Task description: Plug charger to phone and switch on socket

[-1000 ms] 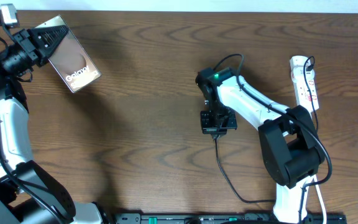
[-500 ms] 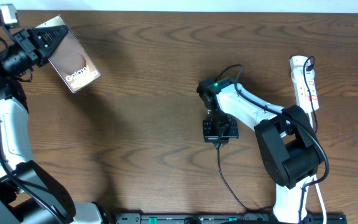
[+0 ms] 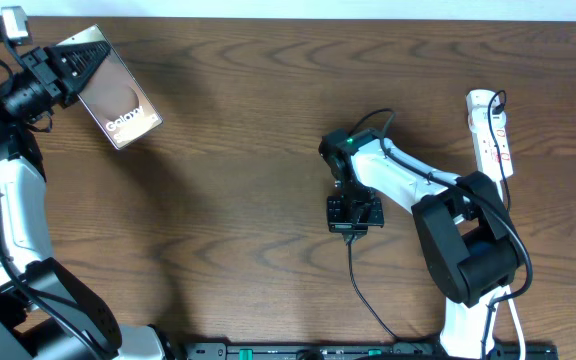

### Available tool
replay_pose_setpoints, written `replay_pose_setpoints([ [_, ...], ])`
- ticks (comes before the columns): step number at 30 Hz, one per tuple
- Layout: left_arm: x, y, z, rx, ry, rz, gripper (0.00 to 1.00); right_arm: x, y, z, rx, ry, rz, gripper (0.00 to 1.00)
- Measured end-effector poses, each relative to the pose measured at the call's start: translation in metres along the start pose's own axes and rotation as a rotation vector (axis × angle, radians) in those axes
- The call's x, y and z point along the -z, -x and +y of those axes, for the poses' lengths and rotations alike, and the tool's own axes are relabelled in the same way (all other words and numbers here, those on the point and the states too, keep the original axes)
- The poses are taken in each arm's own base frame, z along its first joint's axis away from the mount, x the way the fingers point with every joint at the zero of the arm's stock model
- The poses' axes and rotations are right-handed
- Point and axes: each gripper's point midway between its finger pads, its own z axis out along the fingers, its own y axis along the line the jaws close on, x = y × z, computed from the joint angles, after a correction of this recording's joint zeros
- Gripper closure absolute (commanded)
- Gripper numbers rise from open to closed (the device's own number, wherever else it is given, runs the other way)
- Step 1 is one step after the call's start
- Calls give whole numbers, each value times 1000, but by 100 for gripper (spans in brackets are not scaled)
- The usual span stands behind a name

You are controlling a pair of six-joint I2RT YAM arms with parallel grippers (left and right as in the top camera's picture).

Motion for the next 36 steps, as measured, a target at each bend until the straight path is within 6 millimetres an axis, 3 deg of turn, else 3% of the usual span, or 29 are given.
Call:
replay_pose_setpoints([
  [6,0,0,0,0,0,0,93,15,11,27,111,113,-28,99],
  [11,0,0,0,0,0,0,93,49,17,84,402,377,-87,99],
  [15,0,0,0,0,0,1,93,79,1,128,705,623,-129,99],
  [19,-4,-2,-1,0,-5,10,93,105,-23,159,999,847,-192,99],
  [24,-15,-12,-7,-10,-31,52,93,122,-49,180,1242,1012,-264,99],
  [28,-25,-22,-13,-27,-60,99,93,128,-60,189,1340,1074,-302,99],
  [36,-34,-36,-21,-70,-103,161,93,147,-65,201,1445,1193,-393,99],
])
